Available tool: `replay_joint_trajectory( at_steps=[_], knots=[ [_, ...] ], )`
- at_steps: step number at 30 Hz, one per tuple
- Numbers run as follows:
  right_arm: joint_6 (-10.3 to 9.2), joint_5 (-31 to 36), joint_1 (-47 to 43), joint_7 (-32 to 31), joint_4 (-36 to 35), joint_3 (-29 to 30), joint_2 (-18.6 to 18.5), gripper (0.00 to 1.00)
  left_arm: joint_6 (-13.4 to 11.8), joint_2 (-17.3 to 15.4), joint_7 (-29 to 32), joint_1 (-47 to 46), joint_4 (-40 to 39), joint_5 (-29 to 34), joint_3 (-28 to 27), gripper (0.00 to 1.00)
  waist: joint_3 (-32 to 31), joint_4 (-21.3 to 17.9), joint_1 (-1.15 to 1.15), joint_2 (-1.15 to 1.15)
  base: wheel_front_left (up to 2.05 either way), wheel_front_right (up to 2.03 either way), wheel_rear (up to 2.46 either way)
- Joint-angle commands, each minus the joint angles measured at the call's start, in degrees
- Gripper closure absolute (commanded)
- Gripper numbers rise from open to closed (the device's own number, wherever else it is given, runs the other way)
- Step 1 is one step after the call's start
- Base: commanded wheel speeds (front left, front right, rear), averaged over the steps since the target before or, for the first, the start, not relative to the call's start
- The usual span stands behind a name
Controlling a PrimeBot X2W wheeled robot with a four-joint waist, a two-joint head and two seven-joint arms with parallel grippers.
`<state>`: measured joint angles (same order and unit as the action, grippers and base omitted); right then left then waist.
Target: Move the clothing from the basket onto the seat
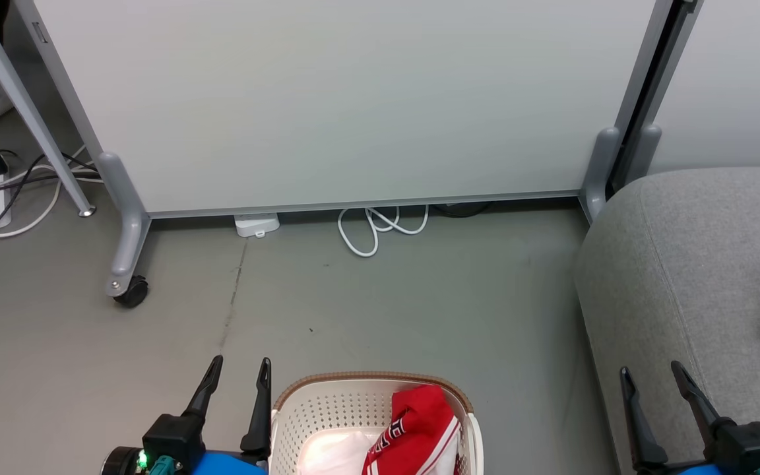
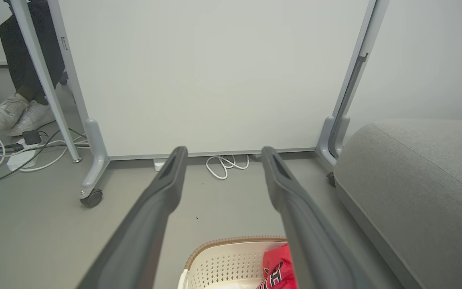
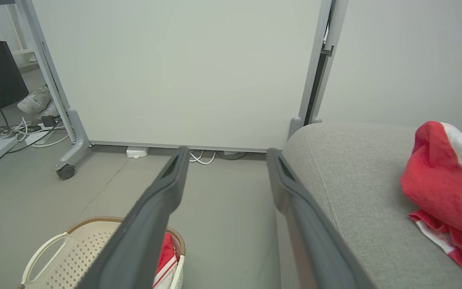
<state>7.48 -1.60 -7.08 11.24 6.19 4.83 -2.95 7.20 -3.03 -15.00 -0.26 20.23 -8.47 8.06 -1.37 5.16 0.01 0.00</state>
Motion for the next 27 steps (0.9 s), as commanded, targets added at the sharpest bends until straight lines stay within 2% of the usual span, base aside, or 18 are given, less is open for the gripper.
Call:
replay_joint_trajectory(
  at_steps=[1, 10, 19, 27],
  knots=[
    [0.03, 0.06, 0.66, 0.11, -0.38, -0.06, 0.10, 0.00, 0.40, 0.07, -0.27, -0.41, 0.06, 0.04, 0.06, 0.00, 0.39, -0.27, -0.01, 0.00, 0.00, 0.00, 0.00],
    [0.03, 0.02, 4.36, -0.20, -1.69, -3.35, 0.07, 0.00, 0.41, 0.08, -0.26, -2.90, 0.58, 0.02, 1.22, 0.00, 6.89, -4.92, -0.01, 0.00, 0.00, 0.00, 0.00],
    [0.03, -1.33, 11.89, 1.68, -2.87, -7.53, 0.07, 0.00, 0.42, -1.56, -0.26, -10.98, 2.72, 0.41, 5.18, 0.00, 20.86, -12.11, -0.01, 0.00, 0.00, 0.00, 0.00],
    [0.03, -3.34, 17.42, 3.19, -3.11, -10.73, 0.10, 0.00, 0.41, -4.66, -0.24, -17.56, 7.60, 0.48, 8.70, 0.00, 30.87, -17.45, -0.01, 0.00, 0.00, 0.00, 0.00]
  ],
)
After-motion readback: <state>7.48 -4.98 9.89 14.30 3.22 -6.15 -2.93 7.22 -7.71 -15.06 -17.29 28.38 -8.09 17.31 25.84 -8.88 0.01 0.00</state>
